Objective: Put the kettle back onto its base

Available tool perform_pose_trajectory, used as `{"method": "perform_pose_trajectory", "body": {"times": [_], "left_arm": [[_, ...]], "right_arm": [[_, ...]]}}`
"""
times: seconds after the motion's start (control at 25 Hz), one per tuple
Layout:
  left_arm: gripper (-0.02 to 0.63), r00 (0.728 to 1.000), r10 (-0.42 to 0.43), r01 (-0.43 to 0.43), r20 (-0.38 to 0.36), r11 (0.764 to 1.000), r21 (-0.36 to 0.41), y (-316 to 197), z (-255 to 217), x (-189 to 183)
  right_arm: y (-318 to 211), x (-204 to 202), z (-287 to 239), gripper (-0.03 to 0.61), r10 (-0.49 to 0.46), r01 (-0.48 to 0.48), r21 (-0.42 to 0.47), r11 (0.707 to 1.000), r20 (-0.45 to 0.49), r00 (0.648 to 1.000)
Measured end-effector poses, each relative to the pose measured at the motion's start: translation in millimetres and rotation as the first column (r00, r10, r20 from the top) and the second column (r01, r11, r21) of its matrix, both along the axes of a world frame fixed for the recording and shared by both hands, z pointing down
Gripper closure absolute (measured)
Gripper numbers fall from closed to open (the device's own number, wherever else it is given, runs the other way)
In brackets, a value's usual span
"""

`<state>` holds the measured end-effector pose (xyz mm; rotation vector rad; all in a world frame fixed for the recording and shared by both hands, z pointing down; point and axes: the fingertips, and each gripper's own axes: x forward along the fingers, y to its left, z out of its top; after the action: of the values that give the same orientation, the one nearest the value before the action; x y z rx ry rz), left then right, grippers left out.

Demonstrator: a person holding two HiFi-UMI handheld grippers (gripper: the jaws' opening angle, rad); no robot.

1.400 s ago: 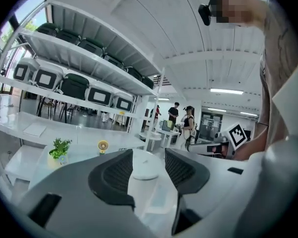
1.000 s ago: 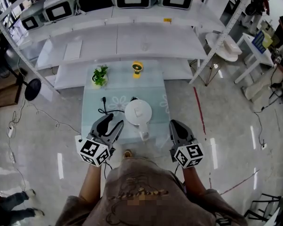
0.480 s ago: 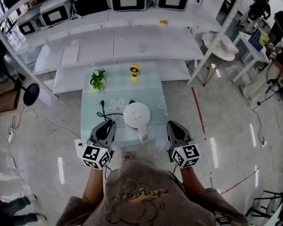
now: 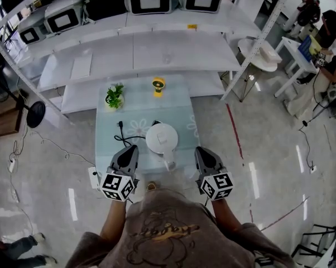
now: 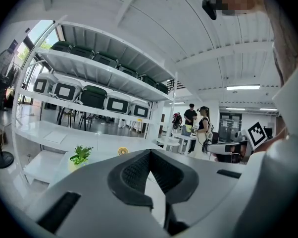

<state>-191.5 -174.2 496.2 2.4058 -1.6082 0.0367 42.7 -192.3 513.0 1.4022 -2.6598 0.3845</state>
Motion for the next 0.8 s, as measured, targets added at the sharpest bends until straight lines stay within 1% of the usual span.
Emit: {"method": "perform_pose_trajectory", "body": {"times": [0.36,0.8], "left_arm": [[0.592,1.000,0.012,-0.012,-0.020,1.000,-0.016,-6.1,1.2,-0.9],[0.592,1.000,0.014,-0.014,-0.004,1.000,-0.012,-9.8,-2.3,-6.2]], "right_arm": [[0.2,-3.0,-2.4,0.578,-0.014,0.014,0.000,1.000,0.012,1.000],[-0.4,1.2,-2.8,0.578,0.000,0.000,-0.001,1.000,0.004,1.000]]}}
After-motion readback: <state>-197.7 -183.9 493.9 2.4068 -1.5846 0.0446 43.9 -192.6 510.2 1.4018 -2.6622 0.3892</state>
